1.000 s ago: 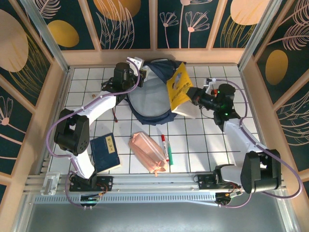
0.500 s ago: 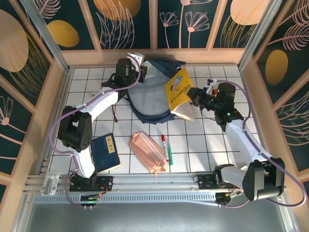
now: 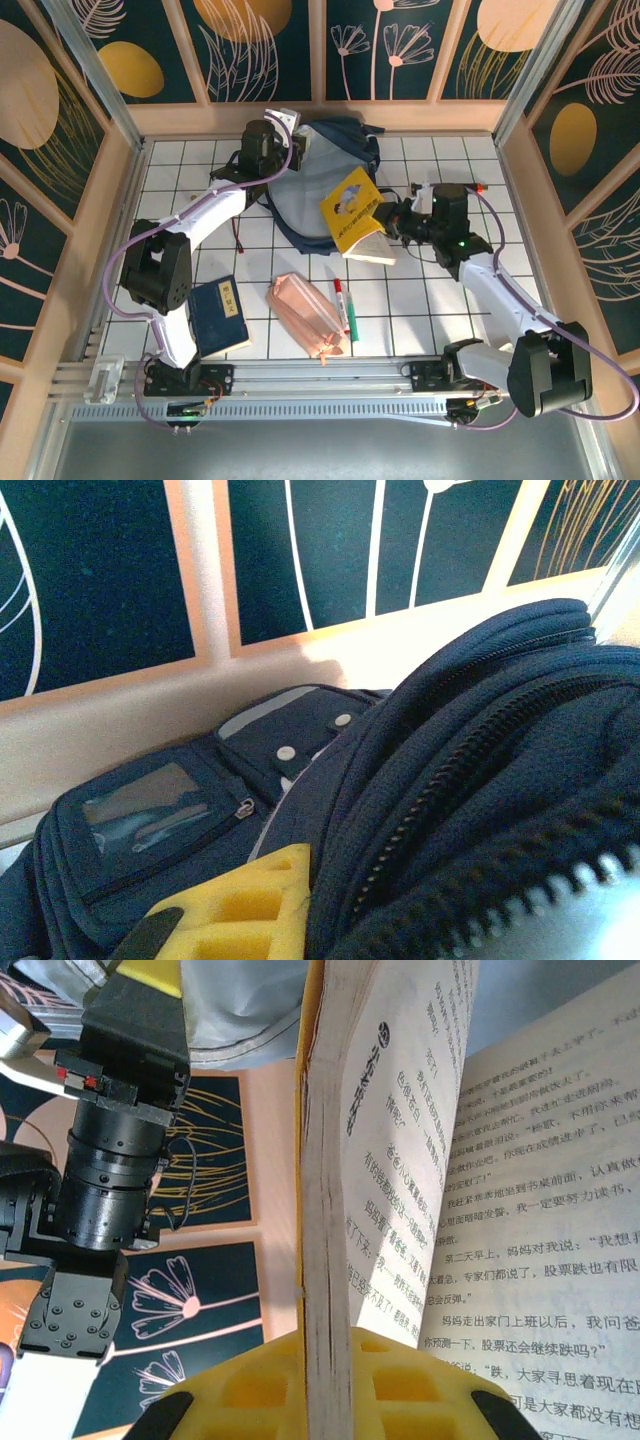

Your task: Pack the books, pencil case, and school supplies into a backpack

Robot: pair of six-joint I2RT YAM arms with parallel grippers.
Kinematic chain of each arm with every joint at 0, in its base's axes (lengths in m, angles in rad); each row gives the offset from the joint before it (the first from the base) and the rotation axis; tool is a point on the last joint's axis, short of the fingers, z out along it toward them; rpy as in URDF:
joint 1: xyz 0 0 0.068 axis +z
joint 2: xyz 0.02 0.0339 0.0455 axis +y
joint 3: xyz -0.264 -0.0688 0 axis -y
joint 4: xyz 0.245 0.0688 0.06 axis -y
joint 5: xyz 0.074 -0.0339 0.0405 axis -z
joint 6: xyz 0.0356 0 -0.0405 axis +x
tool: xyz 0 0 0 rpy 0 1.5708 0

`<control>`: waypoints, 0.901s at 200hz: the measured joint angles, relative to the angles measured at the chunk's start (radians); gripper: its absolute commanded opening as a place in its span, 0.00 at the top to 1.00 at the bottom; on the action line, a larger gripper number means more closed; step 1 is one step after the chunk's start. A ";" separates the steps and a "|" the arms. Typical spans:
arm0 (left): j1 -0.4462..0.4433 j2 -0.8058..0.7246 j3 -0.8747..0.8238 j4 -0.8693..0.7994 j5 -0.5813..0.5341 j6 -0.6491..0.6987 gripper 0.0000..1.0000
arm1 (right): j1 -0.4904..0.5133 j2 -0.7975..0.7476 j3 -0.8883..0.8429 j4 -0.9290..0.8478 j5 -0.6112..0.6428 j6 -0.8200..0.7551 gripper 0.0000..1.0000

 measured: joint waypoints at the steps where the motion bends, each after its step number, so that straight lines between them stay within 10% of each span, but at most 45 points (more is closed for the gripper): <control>1: 0.000 0.000 0.000 0.000 0.002 0.000 1.00 | 0.000 0.001 -0.001 0.003 0.000 0.002 1.00; 180: 0.000 0.000 0.000 -0.015 0.093 -0.094 1.00 | 0.098 0.651 0.216 0.618 0.237 0.187 1.00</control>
